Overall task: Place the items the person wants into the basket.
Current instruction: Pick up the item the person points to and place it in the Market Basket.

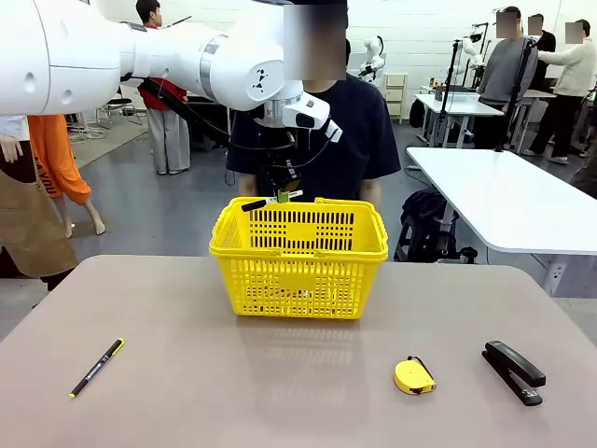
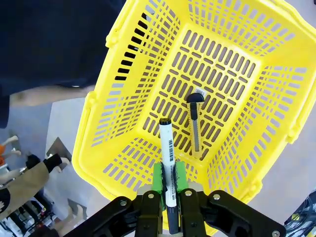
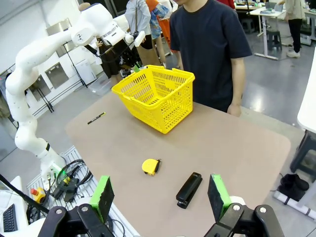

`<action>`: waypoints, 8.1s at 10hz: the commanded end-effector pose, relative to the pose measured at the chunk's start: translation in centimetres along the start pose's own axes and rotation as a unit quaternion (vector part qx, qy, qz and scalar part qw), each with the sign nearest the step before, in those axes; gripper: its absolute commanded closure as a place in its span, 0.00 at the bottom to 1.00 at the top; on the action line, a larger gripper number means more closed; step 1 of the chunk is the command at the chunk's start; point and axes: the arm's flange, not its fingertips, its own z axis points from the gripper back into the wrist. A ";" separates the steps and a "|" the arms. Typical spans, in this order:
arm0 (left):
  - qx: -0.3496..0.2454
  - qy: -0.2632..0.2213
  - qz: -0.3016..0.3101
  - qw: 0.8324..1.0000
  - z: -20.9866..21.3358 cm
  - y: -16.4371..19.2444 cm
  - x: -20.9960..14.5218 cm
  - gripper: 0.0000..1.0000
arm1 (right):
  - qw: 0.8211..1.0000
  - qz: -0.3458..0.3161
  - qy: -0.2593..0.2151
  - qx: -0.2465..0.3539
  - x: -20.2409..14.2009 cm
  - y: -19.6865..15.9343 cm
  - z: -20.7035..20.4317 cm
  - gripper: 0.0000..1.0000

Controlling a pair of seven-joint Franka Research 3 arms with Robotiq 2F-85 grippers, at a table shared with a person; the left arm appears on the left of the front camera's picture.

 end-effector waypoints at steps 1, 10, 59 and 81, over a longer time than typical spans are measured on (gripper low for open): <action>0.004 -0.006 0.001 1.000 0.2 -0.1 -0.1 1.00 | 1.000 0.008 -0.012 0.005 0.1 -0.1 0.0 0.00; -0.058 0.030 -0.041 0.997 -7.5 0.1 0.1 0.89 | 1.000 0.008 -0.012 0.005 0.1 -0.1 0.0 0.00; -0.080 -0.313 -0.062 0.944 13.7 -4.0 -60.8 0.00 | 1.000 0.008 -0.012 0.005 0.1 -0.1 0.0 0.00; -0.092 -0.380 0.045 0.919 12.1 -1.0 -64.2 0.00 | 1.000 0.008 -0.012 0.005 0.1 -0.1 0.0 0.00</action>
